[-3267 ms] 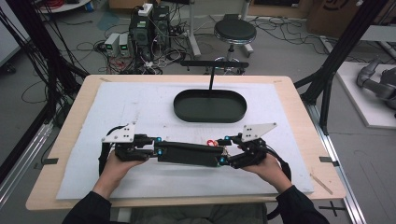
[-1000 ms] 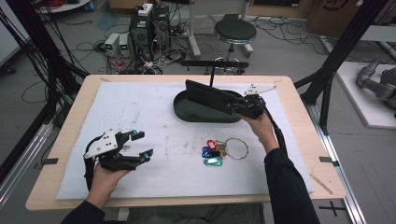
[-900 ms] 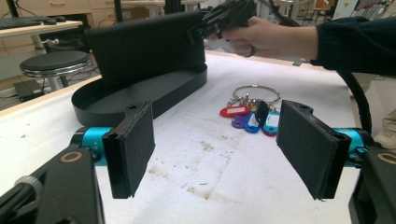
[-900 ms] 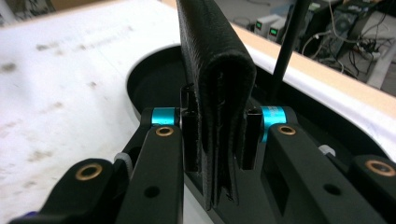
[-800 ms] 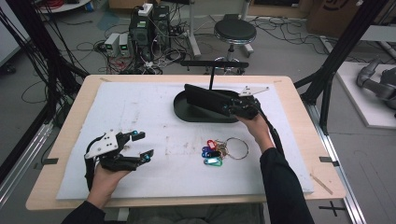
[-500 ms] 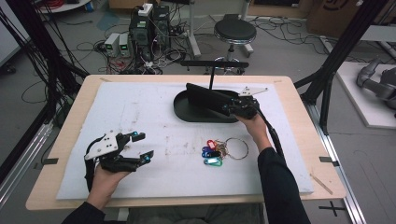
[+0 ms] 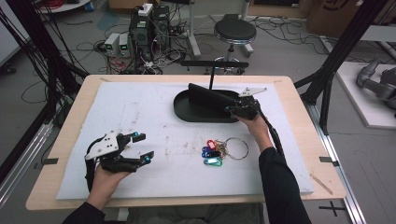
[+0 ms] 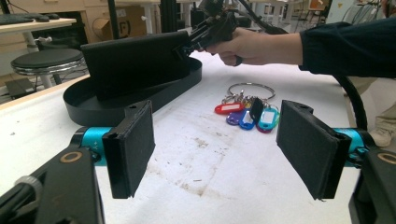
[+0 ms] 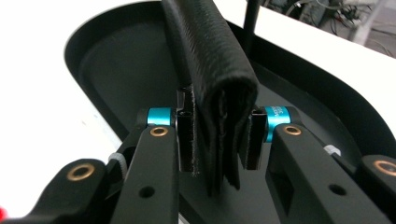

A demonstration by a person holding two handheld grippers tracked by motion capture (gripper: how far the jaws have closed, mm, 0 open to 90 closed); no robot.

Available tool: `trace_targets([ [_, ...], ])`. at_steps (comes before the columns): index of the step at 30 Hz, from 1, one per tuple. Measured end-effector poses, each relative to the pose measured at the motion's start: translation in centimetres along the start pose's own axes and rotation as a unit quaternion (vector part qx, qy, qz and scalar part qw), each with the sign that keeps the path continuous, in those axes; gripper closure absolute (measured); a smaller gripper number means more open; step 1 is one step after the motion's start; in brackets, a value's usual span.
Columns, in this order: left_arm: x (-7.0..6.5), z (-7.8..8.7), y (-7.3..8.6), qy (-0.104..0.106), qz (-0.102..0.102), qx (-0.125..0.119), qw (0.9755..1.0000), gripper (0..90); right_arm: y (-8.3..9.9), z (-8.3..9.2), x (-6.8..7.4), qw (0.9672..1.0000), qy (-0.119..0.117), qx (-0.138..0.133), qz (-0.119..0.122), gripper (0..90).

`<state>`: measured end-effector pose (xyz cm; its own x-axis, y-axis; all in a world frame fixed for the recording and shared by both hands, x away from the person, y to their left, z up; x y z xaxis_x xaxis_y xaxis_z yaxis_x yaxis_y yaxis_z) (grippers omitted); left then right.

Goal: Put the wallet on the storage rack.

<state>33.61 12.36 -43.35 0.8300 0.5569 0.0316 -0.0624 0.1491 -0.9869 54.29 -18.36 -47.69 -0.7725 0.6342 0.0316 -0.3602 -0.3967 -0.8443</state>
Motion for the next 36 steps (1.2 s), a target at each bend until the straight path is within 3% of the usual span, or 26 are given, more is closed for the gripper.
trace_targets([
  [16,0.0,0.0,0.1,0.000,0.002,0.001,1.0000,27.6,0.5,0.1,-0.7,0.9995,0.026,0.016,-0.013,64.1],
  [23,0.2,-0.1,0.3,-0.003,0.001,0.007,1.0000,27.6,0.1,1.0,-0.9,0.9985,0.047,0.016,-0.023,45.6],
  [28,0.5,-0.3,0.3,-0.009,0.003,0.009,0.9999,27.4,-0.3,2.6,-0.7,0.9985,0.049,0.016,-0.017,38.2],
  [36,2.2,-0.2,0.5,-0.047,0.009,0.017,0.9987,27.4,-1.6,8.2,0.3,0.9982,0.048,-0.035,-0.009,36.4],
])
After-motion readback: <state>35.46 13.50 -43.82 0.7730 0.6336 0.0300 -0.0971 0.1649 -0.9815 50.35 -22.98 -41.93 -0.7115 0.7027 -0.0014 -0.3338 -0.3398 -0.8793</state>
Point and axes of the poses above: each handheld gripper's, and its own axes: z roughly backward along the jaws, y roughly out of its underside, x roughly to its left, the point moved 10 cm from there along -z, roughly forward along the jaws, and after that the axes turned 4 degrees about -y, right-handed, at the moved point
